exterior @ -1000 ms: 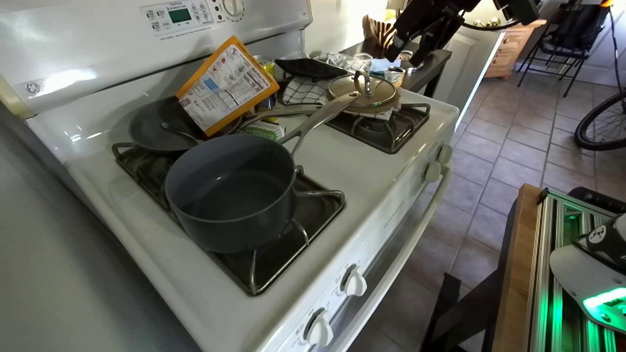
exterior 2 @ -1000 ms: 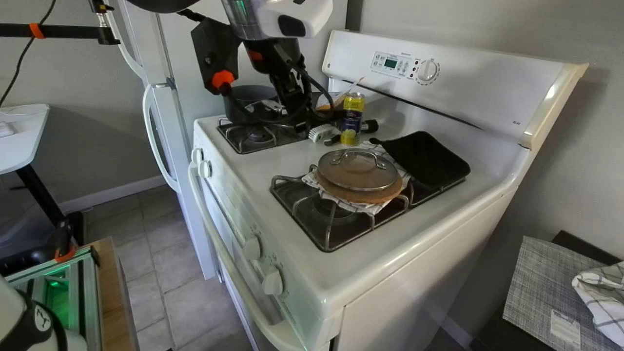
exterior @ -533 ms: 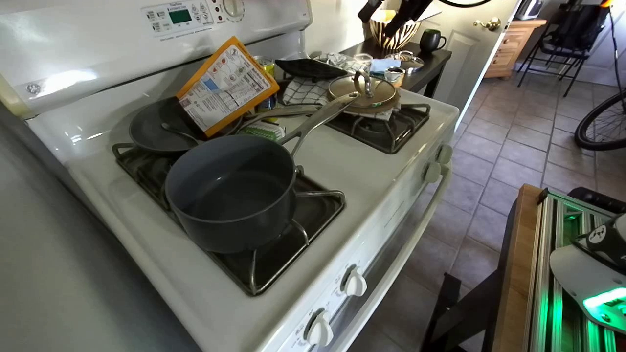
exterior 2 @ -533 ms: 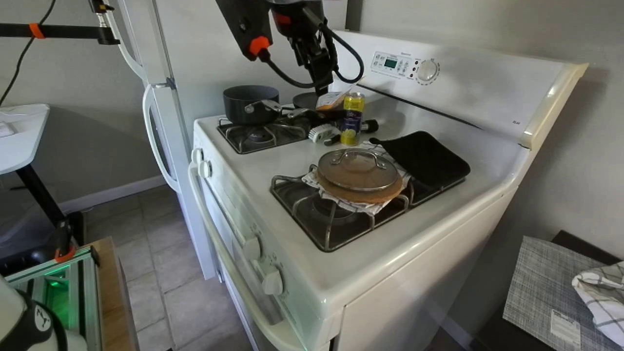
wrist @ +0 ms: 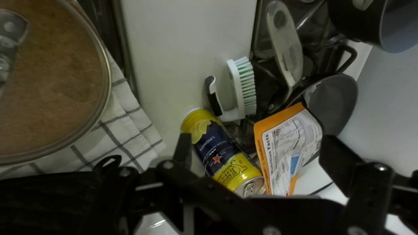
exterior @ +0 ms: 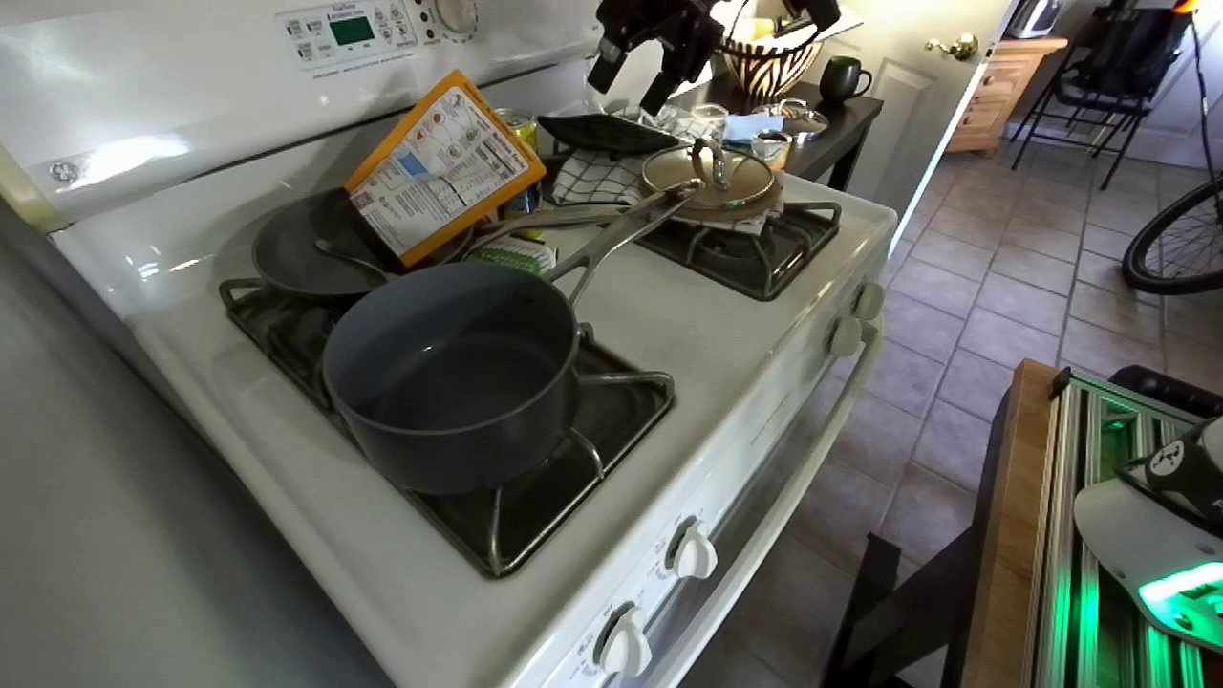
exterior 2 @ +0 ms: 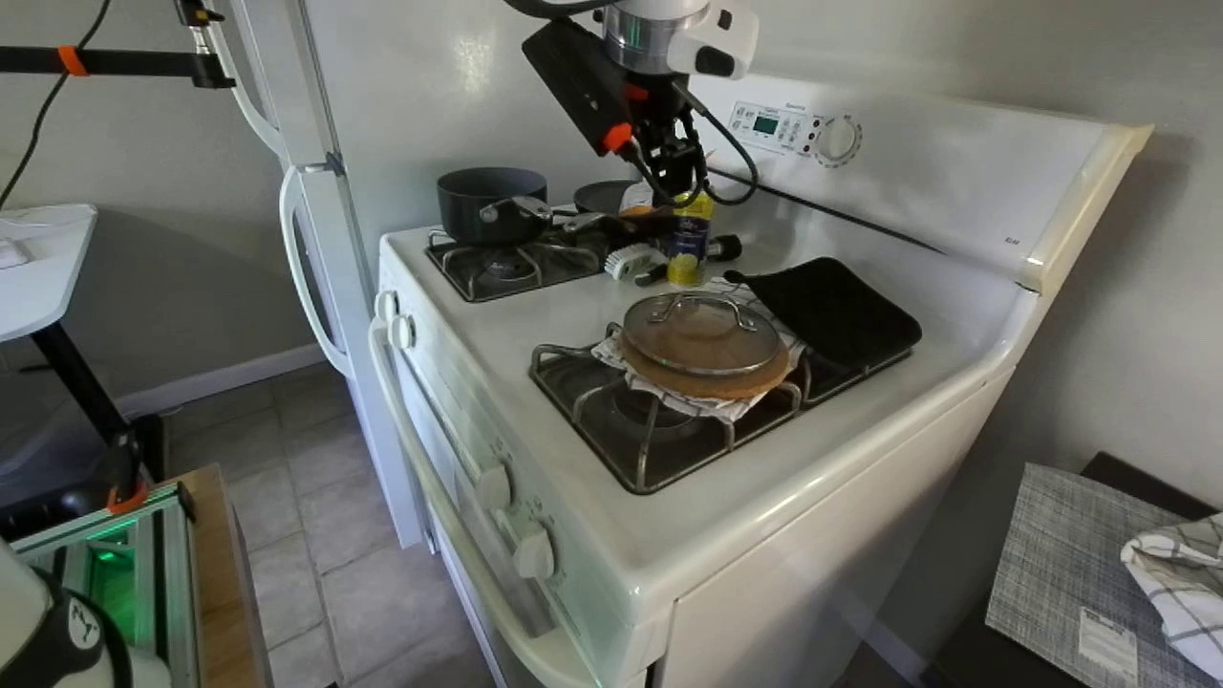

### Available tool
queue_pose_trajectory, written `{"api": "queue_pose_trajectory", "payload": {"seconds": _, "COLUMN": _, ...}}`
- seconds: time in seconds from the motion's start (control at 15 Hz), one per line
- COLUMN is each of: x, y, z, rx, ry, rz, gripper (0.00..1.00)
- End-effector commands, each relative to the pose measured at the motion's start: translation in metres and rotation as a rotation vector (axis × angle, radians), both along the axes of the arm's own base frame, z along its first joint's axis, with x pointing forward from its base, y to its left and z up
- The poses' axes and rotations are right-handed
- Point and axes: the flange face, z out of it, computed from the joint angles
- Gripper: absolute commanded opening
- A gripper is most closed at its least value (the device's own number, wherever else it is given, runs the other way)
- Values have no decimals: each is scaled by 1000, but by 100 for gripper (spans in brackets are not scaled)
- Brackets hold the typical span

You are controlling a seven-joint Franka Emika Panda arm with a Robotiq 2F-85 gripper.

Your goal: Pick up the white and orange object from the gray pan and put it in the gray pot

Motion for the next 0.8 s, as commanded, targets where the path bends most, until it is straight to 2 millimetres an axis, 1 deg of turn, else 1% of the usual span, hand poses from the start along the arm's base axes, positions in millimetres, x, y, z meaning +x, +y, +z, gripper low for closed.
{"api": "queue_pose_trajectory", "payload": {"seconds": 0.0, "x": 8, "y": 3, "z": -4, "rx": -1, "ry": 6, "rz": 0, "gripper": 100}}
{"api": "queue_pose_trajectory", "payload": {"seconds": 0.13, "x": 14, "y": 4, "z": -6, "rx": -1, "ry": 7, "rz": -1, "gripper": 100}}
{"api": "queue_pose_trajectory", "payload": {"seconds": 0.2, "x": 19, "y": 9, "z": -14, "rx": 6, "ry": 62, "rz": -51, "gripper": 100}}
{"api": "queue_pose_trajectory", "payload": {"seconds": 0.27, "x": 22, "y": 14, "z": -18, "rx": 9, "ry": 76, "rz": -77, "gripper": 100}}
{"api": "queue_pose_trajectory", "payload": {"seconds": 0.33, "x": 27, "y": 23, "z": -22, "rx": 26, "ry": 91, "rz": -132, "gripper": 100}}
{"api": "queue_pose_trajectory", "payload": {"seconds": 0.53, "x": 35, "y": 47, "z": -31, "rx": 104, "ry": 118, "rz": -259, "gripper": 100}}
{"api": "queue_pose_trajectory", "payload": {"seconds": 0.73, "x": 40, "y": 69, "z": -35, "rx": 140, "ry": 83, "rz": -322, "gripper": 100}}
